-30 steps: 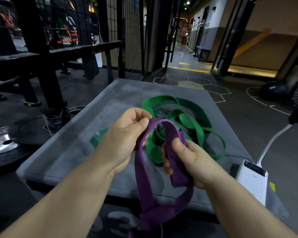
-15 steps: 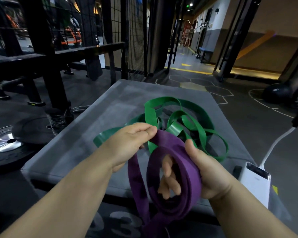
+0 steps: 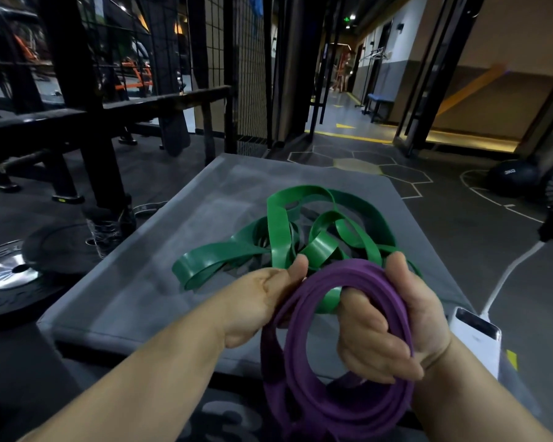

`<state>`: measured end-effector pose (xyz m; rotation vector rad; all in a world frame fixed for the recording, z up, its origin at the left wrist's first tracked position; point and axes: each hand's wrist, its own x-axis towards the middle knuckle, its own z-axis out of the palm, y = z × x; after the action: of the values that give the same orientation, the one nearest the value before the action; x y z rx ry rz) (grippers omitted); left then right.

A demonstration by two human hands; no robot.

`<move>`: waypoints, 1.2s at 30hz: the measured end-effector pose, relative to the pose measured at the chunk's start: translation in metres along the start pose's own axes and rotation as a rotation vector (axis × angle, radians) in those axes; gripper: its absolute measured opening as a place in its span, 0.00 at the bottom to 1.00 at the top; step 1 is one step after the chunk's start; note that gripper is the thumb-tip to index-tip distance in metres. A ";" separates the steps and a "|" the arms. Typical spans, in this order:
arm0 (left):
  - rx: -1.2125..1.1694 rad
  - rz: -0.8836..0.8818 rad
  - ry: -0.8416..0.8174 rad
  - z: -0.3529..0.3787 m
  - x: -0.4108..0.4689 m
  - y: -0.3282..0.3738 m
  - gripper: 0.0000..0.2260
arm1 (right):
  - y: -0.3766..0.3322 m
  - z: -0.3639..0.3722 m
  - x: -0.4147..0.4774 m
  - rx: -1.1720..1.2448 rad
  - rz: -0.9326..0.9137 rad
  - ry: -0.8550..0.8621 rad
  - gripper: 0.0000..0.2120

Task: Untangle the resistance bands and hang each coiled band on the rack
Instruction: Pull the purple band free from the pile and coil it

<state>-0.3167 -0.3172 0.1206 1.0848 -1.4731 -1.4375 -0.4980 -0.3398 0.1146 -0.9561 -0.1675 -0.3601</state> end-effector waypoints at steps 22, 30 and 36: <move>-0.248 0.272 0.030 0.000 0.007 0.000 0.35 | 0.012 -0.007 0.005 -0.073 0.149 0.087 0.25; -0.370 0.149 0.006 -0.001 0.008 -0.005 0.28 | -0.013 -0.006 0.005 -0.519 0.155 -0.017 0.17; -0.291 0.057 -0.197 0.007 0.011 -0.018 0.30 | -0.015 0.001 0.005 -0.365 -0.192 0.158 0.15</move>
<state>-0.3263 -0.3251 0.1022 0.7350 -1.3618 -1.6943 -0.4992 -0.3472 0.1279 -1.2701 -0.0484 -0.6564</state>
